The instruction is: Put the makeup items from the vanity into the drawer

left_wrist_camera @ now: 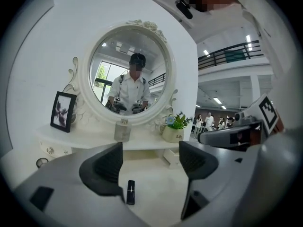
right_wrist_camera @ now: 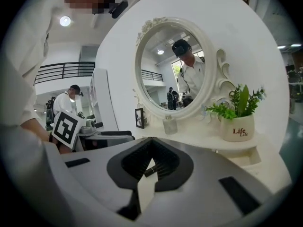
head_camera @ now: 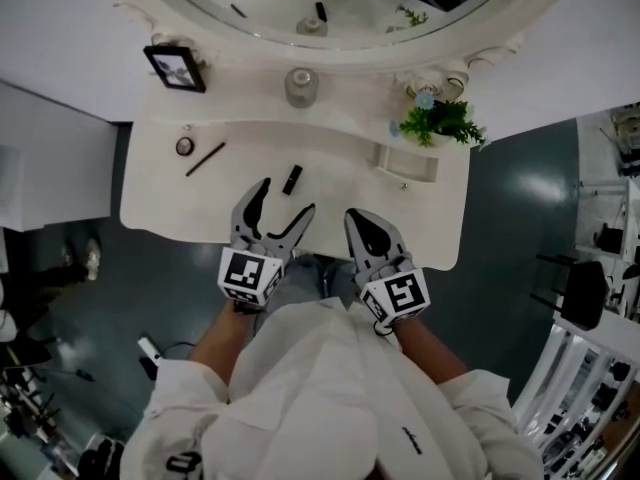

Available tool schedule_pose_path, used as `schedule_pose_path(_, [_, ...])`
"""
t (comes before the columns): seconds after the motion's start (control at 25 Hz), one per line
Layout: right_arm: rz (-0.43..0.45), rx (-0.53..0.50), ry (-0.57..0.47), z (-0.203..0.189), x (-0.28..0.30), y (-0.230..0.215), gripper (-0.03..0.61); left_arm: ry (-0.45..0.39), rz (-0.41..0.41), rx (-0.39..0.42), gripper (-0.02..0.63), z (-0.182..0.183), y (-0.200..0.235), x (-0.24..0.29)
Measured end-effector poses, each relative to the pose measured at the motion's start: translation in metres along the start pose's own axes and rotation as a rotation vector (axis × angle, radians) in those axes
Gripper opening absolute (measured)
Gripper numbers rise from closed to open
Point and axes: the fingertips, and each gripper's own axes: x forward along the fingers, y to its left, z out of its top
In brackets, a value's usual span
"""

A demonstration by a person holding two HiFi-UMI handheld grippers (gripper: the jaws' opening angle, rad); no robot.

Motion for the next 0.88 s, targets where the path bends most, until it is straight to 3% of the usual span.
schedule_pose_path(0.48, [0.051, 0.069, 0.103, -0.059, 0.037, -0.021, 0.017, 0.131, 0.039, -0.041, 0.379, -0.064, 0.015, 0.039])
schedule_pose_path(0.88, [-0.007, 0.169, 0.138, -0.096, 0.051, -0.05, 0.017, 0.211, 0.062, -0.082, 0.377, -0.107, 0.034, 0.059])
